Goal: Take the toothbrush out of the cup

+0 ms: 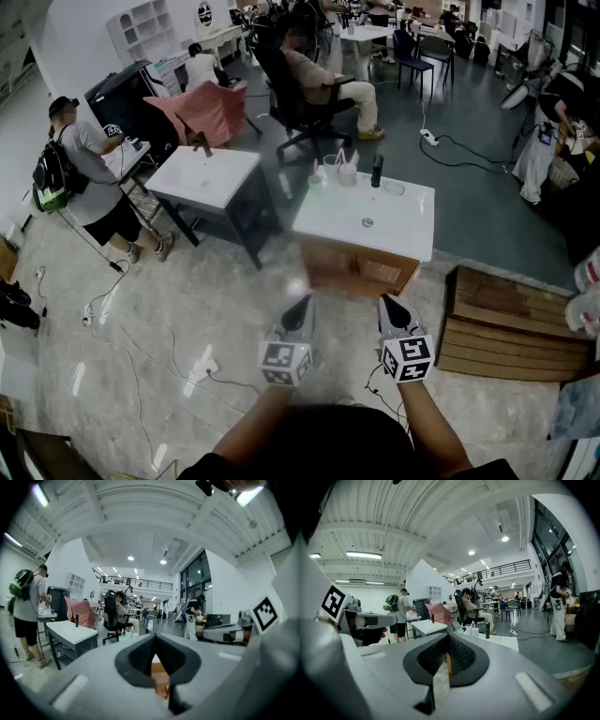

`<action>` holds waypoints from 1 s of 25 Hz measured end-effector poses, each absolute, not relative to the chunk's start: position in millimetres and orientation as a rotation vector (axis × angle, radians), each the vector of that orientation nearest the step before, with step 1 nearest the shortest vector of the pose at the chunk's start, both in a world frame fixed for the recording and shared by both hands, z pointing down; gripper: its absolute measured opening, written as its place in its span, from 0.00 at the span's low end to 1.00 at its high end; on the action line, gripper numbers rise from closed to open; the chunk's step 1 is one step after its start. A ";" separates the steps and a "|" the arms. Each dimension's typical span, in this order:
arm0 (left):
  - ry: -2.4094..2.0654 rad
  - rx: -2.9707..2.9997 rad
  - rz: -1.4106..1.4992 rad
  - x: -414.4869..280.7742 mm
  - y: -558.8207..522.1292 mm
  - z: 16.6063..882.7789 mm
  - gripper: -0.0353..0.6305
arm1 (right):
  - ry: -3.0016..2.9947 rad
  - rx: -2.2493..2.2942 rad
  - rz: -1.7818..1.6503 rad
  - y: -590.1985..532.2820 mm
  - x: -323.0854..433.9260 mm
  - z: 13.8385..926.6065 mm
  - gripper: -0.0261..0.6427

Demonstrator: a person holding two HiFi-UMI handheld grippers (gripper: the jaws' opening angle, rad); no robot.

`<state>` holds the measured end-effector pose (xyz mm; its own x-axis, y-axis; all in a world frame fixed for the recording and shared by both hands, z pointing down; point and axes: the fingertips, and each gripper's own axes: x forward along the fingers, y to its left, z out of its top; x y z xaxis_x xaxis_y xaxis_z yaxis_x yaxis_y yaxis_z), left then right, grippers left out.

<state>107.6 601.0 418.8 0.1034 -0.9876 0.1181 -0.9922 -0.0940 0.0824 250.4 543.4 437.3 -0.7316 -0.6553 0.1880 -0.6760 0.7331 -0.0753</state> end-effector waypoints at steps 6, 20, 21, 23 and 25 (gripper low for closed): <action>-2.043 2.233 0.040 116.6 593.0 423.8 0.06 | -2.811 1.081 0.257 532.7 258.4 445.6 0.04; -2.082 2.193 0.045 91.9 551.5 437.1 0.06 | -2.851 1.060 0.325 496.4 230.5 460.2 0.04; -2.077 2.195 0.046 88.1 545.9 439.0 0.06 | -2.851 1.051 0.324 493.1 225.2 461.6 0.04; -2.066 2.196 0.043 78.6 533.1 444.2 0.06 | -2.841 1.045 0.313 485.8 214.2 464.8 0.04; -2.052 2.195 0.041 66.7 517.5 449.8 0.06 | -2.825 1.044 0.300 474.9 201.5 468.4 0.04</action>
<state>66.7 517.5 449.8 0.0711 -0.9910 0.1130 -0.9948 -0.0621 0.0809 201.5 474.9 468.4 -0.7562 -0.6306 0.1747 -0.6532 0.7431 -0.1451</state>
